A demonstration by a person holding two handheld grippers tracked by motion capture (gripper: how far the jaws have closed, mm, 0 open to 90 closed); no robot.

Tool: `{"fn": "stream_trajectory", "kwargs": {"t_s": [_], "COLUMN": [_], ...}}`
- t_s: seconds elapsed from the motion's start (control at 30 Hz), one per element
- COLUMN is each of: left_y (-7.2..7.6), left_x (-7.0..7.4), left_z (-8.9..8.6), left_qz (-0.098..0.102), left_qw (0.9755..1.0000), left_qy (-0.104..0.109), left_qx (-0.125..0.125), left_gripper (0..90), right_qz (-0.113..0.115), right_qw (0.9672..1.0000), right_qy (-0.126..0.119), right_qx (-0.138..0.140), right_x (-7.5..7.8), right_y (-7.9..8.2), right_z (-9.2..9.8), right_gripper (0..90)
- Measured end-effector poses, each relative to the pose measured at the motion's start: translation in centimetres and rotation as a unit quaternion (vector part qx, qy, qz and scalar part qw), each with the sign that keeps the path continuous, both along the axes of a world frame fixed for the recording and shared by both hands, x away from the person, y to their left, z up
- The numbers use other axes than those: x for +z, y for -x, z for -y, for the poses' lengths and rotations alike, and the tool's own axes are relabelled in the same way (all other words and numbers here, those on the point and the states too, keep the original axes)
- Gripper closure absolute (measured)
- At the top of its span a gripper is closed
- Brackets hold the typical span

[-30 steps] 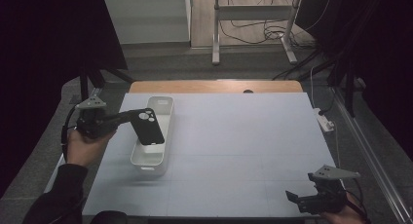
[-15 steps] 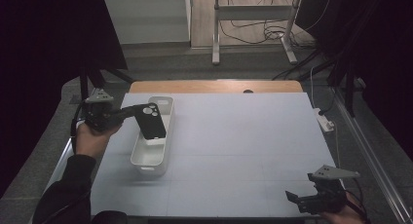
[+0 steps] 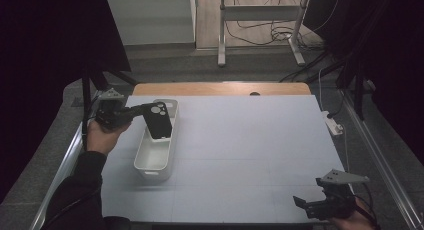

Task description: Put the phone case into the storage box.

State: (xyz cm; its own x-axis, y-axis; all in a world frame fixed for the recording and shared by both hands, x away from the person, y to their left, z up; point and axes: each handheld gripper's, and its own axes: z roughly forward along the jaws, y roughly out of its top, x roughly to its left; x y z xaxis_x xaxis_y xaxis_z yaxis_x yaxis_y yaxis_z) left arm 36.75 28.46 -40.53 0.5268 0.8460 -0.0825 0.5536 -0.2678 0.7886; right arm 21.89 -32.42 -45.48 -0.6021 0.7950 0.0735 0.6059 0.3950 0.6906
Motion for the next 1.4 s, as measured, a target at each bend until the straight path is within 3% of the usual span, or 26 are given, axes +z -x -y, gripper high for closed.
{"fn": "stream_trajectory", "kwargs": {"t_s": [0.6,1.03,1.4], "left_y": [-3.5,-4.9,-6.1], "left_x": [-0.8,-1.0,-1.5], "left_z": [0.7,1.0,1.3], "left_qz": [0.001,0.009,0.015], "left_qw": [0.9998,0.9995,0.9989], "left_qy": [-0.014,-0.014,-0.025], "left_qx": [0.017,0.026,0.036], "left_gripper": [84.0,83.9,84.0], "right_qz": [0.001,0.003,0.002], "right_qw": [1.0,1.0,1.0], "right_qy": [0.0,-0.002,-0.002], "right_qx": [0.001,0.002,0.003], "right_x": [0.0,0.0,0.0], "right_y": [0.0,0.1,0.1], "right_z": [0.0,0.0,0.0], "right_gripper": [0.0,0.0,0.0]}}
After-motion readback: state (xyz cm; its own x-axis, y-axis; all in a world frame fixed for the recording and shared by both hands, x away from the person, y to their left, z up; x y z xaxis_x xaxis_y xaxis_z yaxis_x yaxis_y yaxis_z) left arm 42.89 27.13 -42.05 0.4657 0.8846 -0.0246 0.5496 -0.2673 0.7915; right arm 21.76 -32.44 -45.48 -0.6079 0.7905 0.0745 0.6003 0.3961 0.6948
